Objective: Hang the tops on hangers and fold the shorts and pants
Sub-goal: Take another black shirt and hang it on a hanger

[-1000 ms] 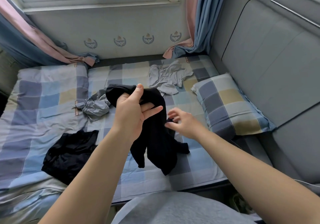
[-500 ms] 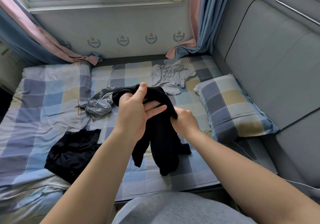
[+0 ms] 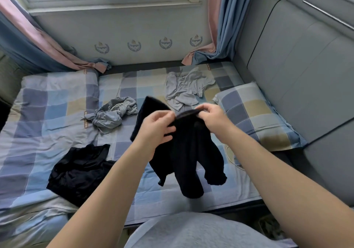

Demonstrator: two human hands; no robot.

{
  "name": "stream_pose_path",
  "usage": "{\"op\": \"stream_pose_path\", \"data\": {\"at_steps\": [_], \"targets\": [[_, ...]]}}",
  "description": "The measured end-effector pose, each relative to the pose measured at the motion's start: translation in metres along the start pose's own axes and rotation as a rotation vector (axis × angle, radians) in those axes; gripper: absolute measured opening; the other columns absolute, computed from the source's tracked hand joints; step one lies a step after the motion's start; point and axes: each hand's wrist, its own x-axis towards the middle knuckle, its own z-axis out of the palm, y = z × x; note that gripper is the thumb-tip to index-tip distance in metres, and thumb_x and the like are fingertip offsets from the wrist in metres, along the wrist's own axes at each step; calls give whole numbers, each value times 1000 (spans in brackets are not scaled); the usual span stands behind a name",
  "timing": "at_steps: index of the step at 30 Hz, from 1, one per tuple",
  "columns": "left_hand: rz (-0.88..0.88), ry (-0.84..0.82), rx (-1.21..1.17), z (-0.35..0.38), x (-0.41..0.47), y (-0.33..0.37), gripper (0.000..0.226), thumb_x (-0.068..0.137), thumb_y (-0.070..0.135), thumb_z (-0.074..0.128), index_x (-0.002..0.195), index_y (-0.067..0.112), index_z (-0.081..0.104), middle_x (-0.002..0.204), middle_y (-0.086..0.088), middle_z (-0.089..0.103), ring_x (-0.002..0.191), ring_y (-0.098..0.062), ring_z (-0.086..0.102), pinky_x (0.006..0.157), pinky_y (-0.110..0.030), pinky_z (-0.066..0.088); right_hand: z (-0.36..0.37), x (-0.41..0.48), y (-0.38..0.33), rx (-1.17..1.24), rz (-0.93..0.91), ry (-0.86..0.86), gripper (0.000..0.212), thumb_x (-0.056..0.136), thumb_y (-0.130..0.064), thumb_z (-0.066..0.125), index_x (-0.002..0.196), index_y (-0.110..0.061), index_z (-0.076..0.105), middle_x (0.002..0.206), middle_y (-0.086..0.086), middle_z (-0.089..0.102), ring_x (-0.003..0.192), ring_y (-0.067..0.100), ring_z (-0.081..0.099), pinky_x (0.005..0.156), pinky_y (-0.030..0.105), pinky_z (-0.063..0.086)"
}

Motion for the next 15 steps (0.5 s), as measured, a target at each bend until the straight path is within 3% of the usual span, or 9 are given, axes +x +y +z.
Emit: {"op": "stream_pose_path", "data": {"at_steps": [3,6,8,10,12,15], "targets": [[-34,-167,304,13,-3,-14,28,85,41,77,100,18,71,96,-3,76,78,-13,73,78,-35,60,2,-7,-31,242,43,-3,19,98,-3,50,92,-18,60,85,6,62,72,18,60,50,26,50],[45,-320,429,31,-7,-26,40,74,52,78,103,26,71,95,6,76,86,-9,73,77,-30,58,6,-16,-53,411,19,-37,19,98,0,48,96,-14,61,92,11,61,75,23,63,52,30,53],[96,-274,475,42,-5,-36,23,82,48,72,101,35,68,97,11,75,91,-8,70,83,-31,58,8,-19,-64,511,-7,-27,17,99,0,50,99,-14,59,89,11,59,70,22,66,53,32,55],[100,-143,533,44,0,-42,7,96,37,61,99,30,64,97,2,74,91,-20,69,83,-41,56,6,-20,-69,561,-21,18,17,99,0,51,101,-15,57,88,11,59,68,22,69,56,34,57],[105,-68,437,38,4,-44,13,102,25,54,96,23,64,99,-8,73,97,-30,69,88,-47,54,2,-20,-66,593,-19,34,20,100,1,50,105,-17,56,96,13,62,76,25,73,63,38,60],[107,-11,102,22,5,-32,19,105,17,50,100,22,68,105,-6,74,105,-28,69,93,-45,56,-4,-24,-46,520,-14,-44,26,100,-4,54,118,-23,52,114,10,70,101,23,73,84,41,59]]}}
